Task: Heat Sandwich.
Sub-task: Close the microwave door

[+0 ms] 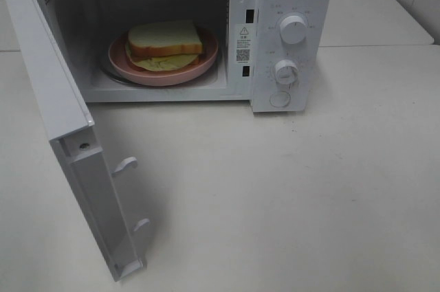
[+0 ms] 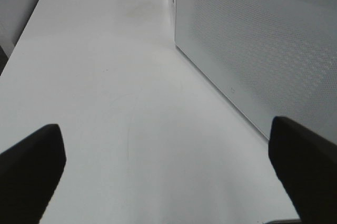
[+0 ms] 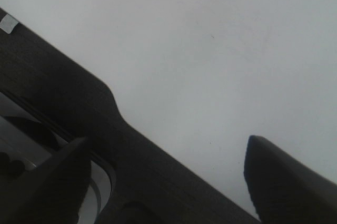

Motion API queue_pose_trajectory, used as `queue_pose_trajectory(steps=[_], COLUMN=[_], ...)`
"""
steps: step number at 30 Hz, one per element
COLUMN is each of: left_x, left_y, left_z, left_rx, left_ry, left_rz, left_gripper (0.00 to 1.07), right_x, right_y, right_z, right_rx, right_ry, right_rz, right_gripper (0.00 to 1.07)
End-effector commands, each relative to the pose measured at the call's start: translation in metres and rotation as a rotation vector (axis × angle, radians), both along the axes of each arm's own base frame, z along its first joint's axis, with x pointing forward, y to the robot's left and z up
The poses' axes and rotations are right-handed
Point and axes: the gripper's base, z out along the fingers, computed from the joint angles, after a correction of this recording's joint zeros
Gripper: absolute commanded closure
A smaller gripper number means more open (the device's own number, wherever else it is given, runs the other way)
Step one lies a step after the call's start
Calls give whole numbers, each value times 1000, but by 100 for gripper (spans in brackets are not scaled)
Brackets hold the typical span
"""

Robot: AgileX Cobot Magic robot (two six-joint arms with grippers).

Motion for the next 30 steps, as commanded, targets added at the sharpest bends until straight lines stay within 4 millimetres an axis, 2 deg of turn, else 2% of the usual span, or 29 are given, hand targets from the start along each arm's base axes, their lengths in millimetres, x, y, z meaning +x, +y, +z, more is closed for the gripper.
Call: queue_pose_trajectory(steps=[1,7,14,24,27,30], left_x=[-4,-4,-4,-4,-4,-4], left_y=[0,0,0,0,0,0], left_z=[-1,-1,-1,-1,-1,-1], left_rx=[0,0,0,0,0,0], left_ry=[-26,-26,-26,-26,-26,-26], left_rz=[1,1,1,1,1,1], left_gripper=[5,5,5,5,5,5], right_x=[-9,-20,-39,-61,-63,-63], right_y=[-7,-18,-34,-42,-42,-41], right_z=[-3,0,3,5,3,-12], right_rx=[-16,38,103,175,180,175], right_ry=[30,-44,-176,-354,-381,-392], right_rz=[-7,-71,-230,-386,-419,-469], right_gripper=[31,31,31,31,31,31])
